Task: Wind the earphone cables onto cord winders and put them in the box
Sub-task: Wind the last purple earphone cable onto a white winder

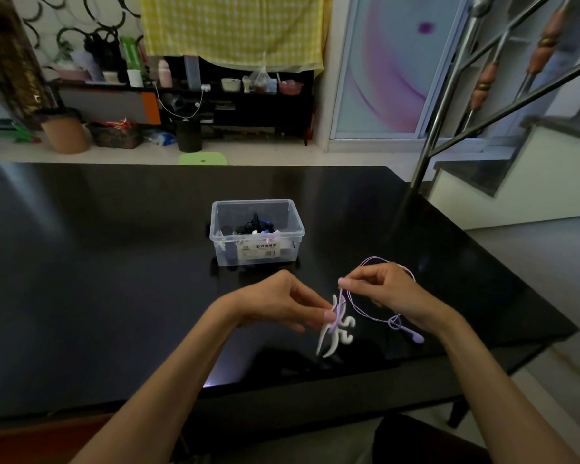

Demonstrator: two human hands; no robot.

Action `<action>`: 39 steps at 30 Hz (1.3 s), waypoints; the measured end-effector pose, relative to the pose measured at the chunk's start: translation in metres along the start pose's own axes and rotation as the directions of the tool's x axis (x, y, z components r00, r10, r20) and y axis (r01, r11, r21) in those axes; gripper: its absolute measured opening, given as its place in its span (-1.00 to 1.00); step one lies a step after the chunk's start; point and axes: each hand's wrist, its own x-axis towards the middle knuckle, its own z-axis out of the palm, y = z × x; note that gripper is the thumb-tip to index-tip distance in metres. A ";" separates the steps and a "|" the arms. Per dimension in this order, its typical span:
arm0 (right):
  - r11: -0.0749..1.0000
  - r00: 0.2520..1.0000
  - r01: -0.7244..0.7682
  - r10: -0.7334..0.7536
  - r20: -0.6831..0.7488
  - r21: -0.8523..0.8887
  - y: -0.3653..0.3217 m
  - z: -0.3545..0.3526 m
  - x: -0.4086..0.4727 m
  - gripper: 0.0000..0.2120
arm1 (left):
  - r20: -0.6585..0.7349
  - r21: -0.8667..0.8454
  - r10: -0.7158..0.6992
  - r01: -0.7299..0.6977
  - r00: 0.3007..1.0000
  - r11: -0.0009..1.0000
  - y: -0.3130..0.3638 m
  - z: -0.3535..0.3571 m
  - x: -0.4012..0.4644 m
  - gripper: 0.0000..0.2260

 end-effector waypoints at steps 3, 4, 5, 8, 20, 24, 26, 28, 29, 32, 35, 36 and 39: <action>0.998 0.997 -0.057 0.056 0.059 0.018 0.004 0.003 0.001 -0.89 | -0.027 -0.021 0.055 -0.056 0.998 0.998 0.000 0.000 -0.001 -0.79; 0.997 0.994 -0.076 0.073 0.087 0.023 0.006 0.004 0.002 -0.88 | -0.029 -0.028 0.083 -0.083 0.996 0.996 0.000 0.000 -0.002 -0.78; 0.995 0.990 -0.095 0.090 0.109 0.042 0.007 0.006 0.002 -0.86 | -0.027 -0.038 0.114 -0.115 0.993 0.993 0.000 0.001 -0.002 -0.78; 0.982 0.984 -0.139 0.123 0.127 0.126 0.014 0.015 0.006 -0.73 | -0.084 -0.092 0.188 -0.196 0.979 0.976 0.002 0.002 -0.003 -0.76; 0.992 0.992 -0.069 0.079 -0.100 0.106 0.014 0.044 0.024 -0.67 | -0.372 -0.604 -0.137 -0.127 0.918 0.787 -0.007 0.001 0.012 -0.83; 0.996 0.996 -0.063 0.066 -0.052 0.063 0.004 0.048 0.022 -0.73 | -0.437 -0.732 -0.225 -0.200 0.871 0.651 -0.008 -0.002 0.015 -0.84; 0.998 0.999 -0.047 0.047 0.001 -0.038 -0.002 0.051 0.018 -0.73 | -0.530 -0.711 -0.277 -0.243 0.801 0.660 -0.011 -0.002 0.014 -0.85; 0.998 0.998 -0.029 0.032 0.050 -0.062 -0.005 0.051 0.016 -0.73 | -0.642 -0.638 -0.301 -0.273 0.706 0.720 -0.016 -0.003 0.014 -0.93; 0.998 0.998 -0.022 0.026 0.065 -0.060 -0.007 0.050 0.015 -0.74 | -0.686 -0.598 -0.297 -0.282 0.665 0.750 -0.018 -0.003 0.014 -0.97; 0.995 0.999 0.033 -0.030 0.035 -0.098 -0.010 0.043 0.014 -0.75 | -0.763 -0.420 -0.229 -0.194 0.605 0.886 -0.025 -0.003 0.017 -0.97; 0.954 0.996 0.069 -0.080 -0.025 -0.292 -0.006 0.033 0.012 -0.79 | -0.751 -0.140 -0.111 0.008 0.651 0.990 -0.033 -0.002 0.021 -0.85; 0.909 0.994 0.078 -0.103 -0.038 -0.409 -0.003 0.030 0.010 -0.79 | -0.720 -0.074 -0.094 0.059 0.687 0.996 -0.034 -0.001 0.021 -0.83; 0.805 0.980 0.090 -0.176 -0.092 -0.586 0.005 0.021 0.008 -0.81 | -0.602 0.089 -0.070 0.154 0.795 0.984 -0.031 0.002 0.021 -0.88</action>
